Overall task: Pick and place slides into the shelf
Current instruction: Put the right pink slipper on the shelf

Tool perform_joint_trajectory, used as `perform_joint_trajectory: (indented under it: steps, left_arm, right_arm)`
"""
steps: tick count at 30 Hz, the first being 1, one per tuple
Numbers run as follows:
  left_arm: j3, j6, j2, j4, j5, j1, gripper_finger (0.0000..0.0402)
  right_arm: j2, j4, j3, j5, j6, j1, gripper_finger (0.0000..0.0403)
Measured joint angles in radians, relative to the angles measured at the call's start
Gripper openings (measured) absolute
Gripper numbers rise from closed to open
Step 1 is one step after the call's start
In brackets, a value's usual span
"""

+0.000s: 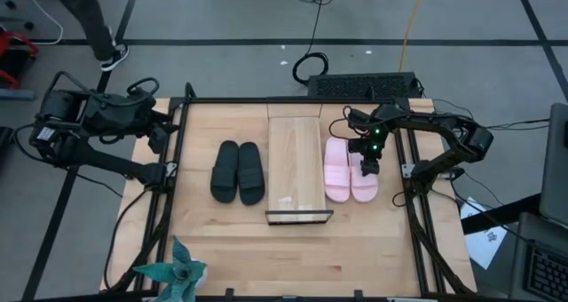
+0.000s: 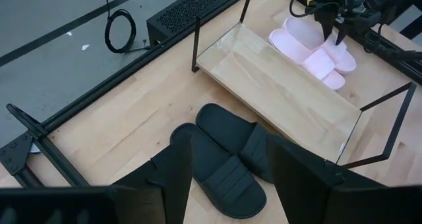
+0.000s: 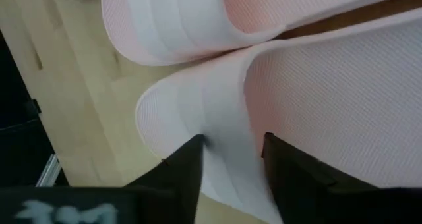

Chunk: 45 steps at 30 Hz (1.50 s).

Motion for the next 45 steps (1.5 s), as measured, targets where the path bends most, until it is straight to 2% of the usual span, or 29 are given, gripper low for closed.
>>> perform_joint_trajectory:
  steps: [4, 9, 15, 19, 26, 30, 36, 45]
  left_arm:
    - [0.000, 0.001, 0.000, 0.000, 0.000, 0.000, 0.0193]
    - [0.000, 0.003, 0.000, 0.000, 0.000, 0.000, 0.0193]
    - [0.000, 0.003, 0.000, 0.000, 0.000, 0.000, 0.0193]
    - [0.000, 0.016, 0.000, 0.000, 0.000, 0.000, 0.0193]
    - [0.000, 0.027, 0.000, 0.000, 0.000, 0.000, 0.0193]
    - [0.000, 0.029, 0.000, 0.000, 0.000, 0.000, 0.0193]
    - [0.000, 0.029, 0.000, 0.000, 0.000, 0.000, 0.0193]
    - [0.000, 0.036, 0.000, 0.000, 0.000, 0.000, 0.0193]
  right_arm:
    - [0.000, -0.003, 0.000, 0.007, 0.000, 0.000, 0.0075]
    - [0.000, -0.006, 0.000, 0.083, -0.008, 0.000, 0.0009]
    - [0.000, -0.052, 0.001, 0.124, -0.018, -0.028, 0.0006]
    - [0.000, -0.166, 0.002, 0.160, -0.028, -0.052, 0.0005]
    - [0.001, -0.282, 0.051, 0.126, -0.018, -0.089, 0.0002]
    - [0.000, -0.276, 0.139, 0.107, 0.024, -0.115, 0.0002]
    - [-0.001, -0.289, 0.345, 0.058, 0.111, -0.162, 0.0001]
    - [-0.002, -0.288, 0.610, 0.045, 0.259, -0.169, 0.0001]
